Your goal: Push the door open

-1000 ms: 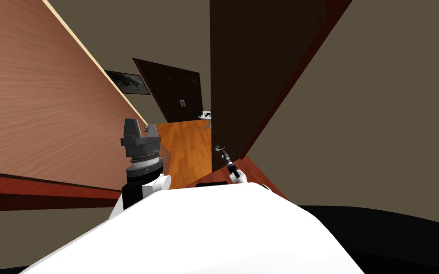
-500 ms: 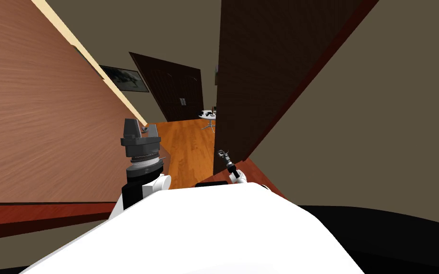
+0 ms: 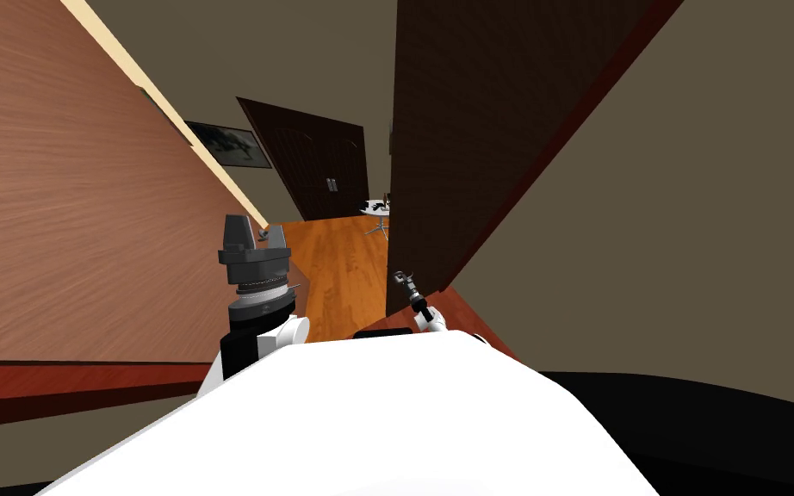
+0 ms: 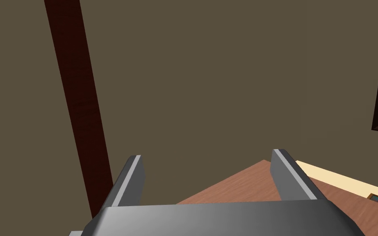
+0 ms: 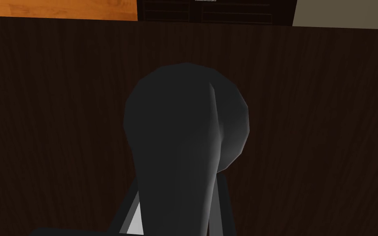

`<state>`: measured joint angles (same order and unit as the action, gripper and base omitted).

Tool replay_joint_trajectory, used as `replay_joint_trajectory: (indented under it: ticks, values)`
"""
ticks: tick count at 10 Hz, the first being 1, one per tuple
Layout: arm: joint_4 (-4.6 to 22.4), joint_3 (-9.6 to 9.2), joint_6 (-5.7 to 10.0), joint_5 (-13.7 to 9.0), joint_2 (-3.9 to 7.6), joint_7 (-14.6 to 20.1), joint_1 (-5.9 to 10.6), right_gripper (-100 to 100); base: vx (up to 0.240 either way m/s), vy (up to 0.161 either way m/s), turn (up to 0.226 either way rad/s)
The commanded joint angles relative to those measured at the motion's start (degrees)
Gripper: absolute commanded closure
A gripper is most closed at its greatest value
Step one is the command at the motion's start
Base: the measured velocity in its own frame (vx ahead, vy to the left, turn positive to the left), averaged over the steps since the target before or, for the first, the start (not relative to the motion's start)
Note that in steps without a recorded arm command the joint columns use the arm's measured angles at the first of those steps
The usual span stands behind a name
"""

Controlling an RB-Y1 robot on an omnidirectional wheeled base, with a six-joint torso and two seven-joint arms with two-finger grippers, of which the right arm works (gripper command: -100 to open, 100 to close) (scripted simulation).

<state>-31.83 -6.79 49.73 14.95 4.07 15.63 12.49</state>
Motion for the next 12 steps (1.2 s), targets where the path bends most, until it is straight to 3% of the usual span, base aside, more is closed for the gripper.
replay_joint_trajectory:
  ticks: [1,12]
  values:
    - [0.0,0.66,-0.11,-0.5,0.28,-0.4,-0.03,100,0.100,0.059,-0.029]
    - [0.3,6.77,-1.10,-4.7,1.40,-4.1,-0.32,100,0.177,0.115,-0.047]
